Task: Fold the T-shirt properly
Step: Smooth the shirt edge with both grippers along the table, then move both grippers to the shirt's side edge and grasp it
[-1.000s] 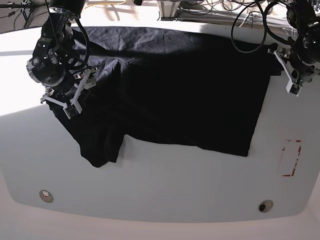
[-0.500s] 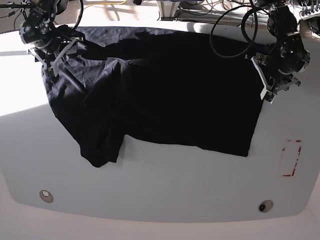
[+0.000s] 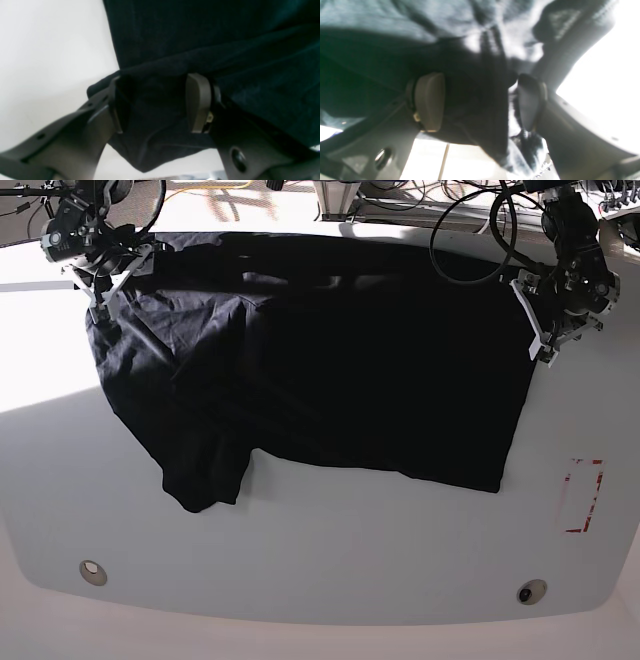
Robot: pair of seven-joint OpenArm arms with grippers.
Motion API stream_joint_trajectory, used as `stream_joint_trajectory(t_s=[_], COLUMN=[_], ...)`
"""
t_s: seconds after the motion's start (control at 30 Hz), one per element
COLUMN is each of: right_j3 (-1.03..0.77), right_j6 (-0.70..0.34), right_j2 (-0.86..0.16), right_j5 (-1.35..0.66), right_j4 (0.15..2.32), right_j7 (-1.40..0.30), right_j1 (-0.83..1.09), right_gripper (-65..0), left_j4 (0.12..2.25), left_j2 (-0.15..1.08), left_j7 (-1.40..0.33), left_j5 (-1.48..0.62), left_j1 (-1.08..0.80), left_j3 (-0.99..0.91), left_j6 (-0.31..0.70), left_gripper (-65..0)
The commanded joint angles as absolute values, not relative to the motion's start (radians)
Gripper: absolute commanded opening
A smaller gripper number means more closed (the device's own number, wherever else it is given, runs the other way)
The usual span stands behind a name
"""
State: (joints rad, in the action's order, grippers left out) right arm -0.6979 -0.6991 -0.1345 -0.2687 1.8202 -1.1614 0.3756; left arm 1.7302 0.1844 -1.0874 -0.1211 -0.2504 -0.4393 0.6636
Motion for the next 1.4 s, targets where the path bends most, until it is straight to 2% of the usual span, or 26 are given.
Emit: stream_joint_trajectory(t_s=[0.0, 0.37, 0.73, 0.9, 1.0, 1.2, 1.37], right_j3=[-0.674, -0.61, -0.61, -0.61, -0.61, -0.608, -0.602], right_j6=[-0.698, -0.698, -0.698, -0.698, -0.698, -0.698, -0.698], right_j2=[-0.165, -0.188, -0.191, -0.191, -0.191, -0.243, -0.295], right_j5=[-0.268, -0.268, -0.275, -0.268, -0.268, -0.265, -0.265], right_j4=[1.782, 1.779, 1.98, 1.998, 1.949, 1.709, 1.466], right_j7=[-1.132, -1.099, -1.187, -1.19, -1.19, -1.184, -1.087], right_j1=[0.377, 0.371, 0.312, 0.228, 0.133, -0.082, -0.228], right_gripper=[-22.8, -22.8, -22.7, -22.0, -21.9, -21.9, -21.9], left_j4=[1.71, 1.751, 1.908, 1.954, 1.971, 1.972, 1.972], left_j2=[0.213, 0.222, 0.22, 0.222, 0.223, 0.222, 0.222], left_j7=[-1.075, -1.076, -1.182, -1.191, -1.191, -1.191, -1.191], left_j5=[-0.09, -0.093, -0.093, -0.093, -0.093, -0.088, -0.088], left_j1=[-0.286, -0.355, -0.352, -0.314, -0.274, -0.162, -0.079], left_j3=[-0.458, -0.527, -0.533, -0.533, -0.533, -0.533, -0.533], left_j6=[0.661, 0.698, 0.698, 0.698, 0.698, 0.698, 0.698], left_gripper=[-33.9, -33.9, -33.9, -33.9, -33.9, -33.9, -33.9])
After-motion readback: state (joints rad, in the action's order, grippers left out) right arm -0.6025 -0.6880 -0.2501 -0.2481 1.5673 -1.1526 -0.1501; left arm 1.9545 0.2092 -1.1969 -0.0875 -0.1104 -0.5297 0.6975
